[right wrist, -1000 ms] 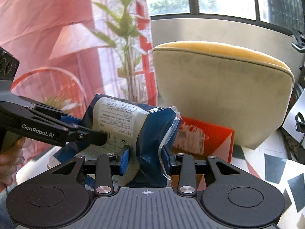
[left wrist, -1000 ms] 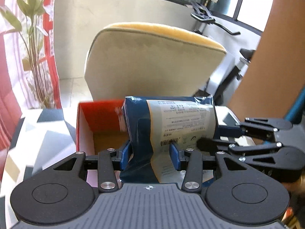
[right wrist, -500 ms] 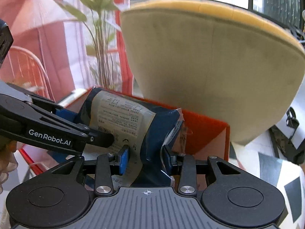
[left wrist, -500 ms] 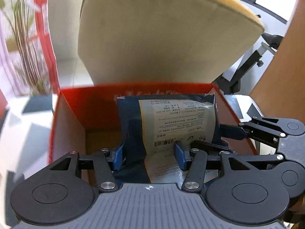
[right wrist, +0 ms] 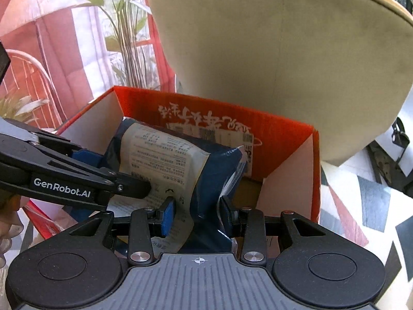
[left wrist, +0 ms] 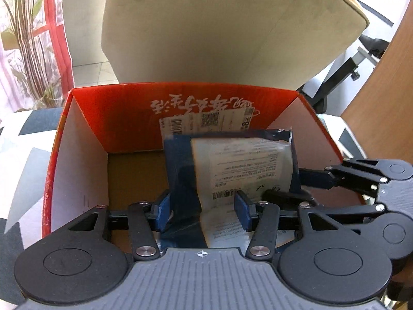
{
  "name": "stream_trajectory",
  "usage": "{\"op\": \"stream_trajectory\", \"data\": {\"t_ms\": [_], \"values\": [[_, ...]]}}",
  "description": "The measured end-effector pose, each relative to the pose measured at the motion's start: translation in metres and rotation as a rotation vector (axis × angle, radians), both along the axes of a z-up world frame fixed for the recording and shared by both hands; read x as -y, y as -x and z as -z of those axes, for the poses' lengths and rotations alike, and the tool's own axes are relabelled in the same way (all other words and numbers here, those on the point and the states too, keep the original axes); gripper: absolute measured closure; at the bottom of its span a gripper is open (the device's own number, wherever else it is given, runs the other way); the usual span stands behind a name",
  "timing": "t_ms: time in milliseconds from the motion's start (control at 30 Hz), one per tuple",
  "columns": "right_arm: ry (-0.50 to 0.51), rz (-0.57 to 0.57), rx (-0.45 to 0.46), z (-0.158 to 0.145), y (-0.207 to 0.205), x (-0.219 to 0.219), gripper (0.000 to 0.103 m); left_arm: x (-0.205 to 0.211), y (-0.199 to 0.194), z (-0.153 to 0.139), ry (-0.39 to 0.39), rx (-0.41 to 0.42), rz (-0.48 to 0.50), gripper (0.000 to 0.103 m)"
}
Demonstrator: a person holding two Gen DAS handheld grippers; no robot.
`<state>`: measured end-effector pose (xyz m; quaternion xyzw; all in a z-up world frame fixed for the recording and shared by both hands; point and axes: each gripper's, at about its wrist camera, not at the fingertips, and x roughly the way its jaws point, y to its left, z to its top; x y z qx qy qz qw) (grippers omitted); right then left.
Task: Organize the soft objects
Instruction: 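Lower the package into the red box and open both grippers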
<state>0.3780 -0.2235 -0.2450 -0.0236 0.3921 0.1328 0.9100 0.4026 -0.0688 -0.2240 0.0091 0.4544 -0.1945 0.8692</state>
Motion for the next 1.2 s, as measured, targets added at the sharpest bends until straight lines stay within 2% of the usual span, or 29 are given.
{"op": "stream_trajectory", "data": {"t_ms": [100, 233, 367, 533, 733, 800, 967, 1067, 1200], "values": [[0.016, 0.03, -0.003, 0.002, 0.0, 0.0, 0.069, 0.0, 0.001, 0.002, -0.041, 0.021, -0.015, 0.049], [0.024, 0.061, 0.004, 0.001, 0.003, 0.003, 0.069, -0.007, 0.005, -0.003, -0.035, 0.031, -0.031, 0.049], [-0.002, 0.075, 0.034, -0.007, 0.017, 0.011, 0.069, -0.015, 0.02, -0.016, -0.026, 0.082, -0.026, 0.049], [-0.068, 0.109, 0.104, -0.021, 0.049, 0.019, 0.069, -0.03, 0.05, -0.038, -0.011, 0.171, -0.025, 0.049], [-0.112, 0.142, 0.217, -0.04, 0.097, 0.024, 0.069, -0.053, 0.097, -0.055, -0.051, 0.271, -0.043, 0.049], [-0.145, 0.156, 0.239, -0.043, 0.111, 0.026, 0.068, -0.063, 0.11, -0.056, -0.046, 0.271, -0.059, 0.049], [-0.193, 0.195, 0.241, -0.037, 0.141, 0.027, 0.068, -0.086, 0.134, -0.045, 0.02, 0.201, -0.122, 0.049], [-0.202, 0.195, 0.211, -0.027, 0.159, 0.02, 0.068, -0.09, 0.15, -0.034, 0.037, 0.176, -0.147, 0.049], [-0.183, 0.168, 0.151, -0.008, 0.183, 0.006, 0.068, -0.092, 0.168, -0.022, 0.016, 0.171, -0.149, 0.049]]}}
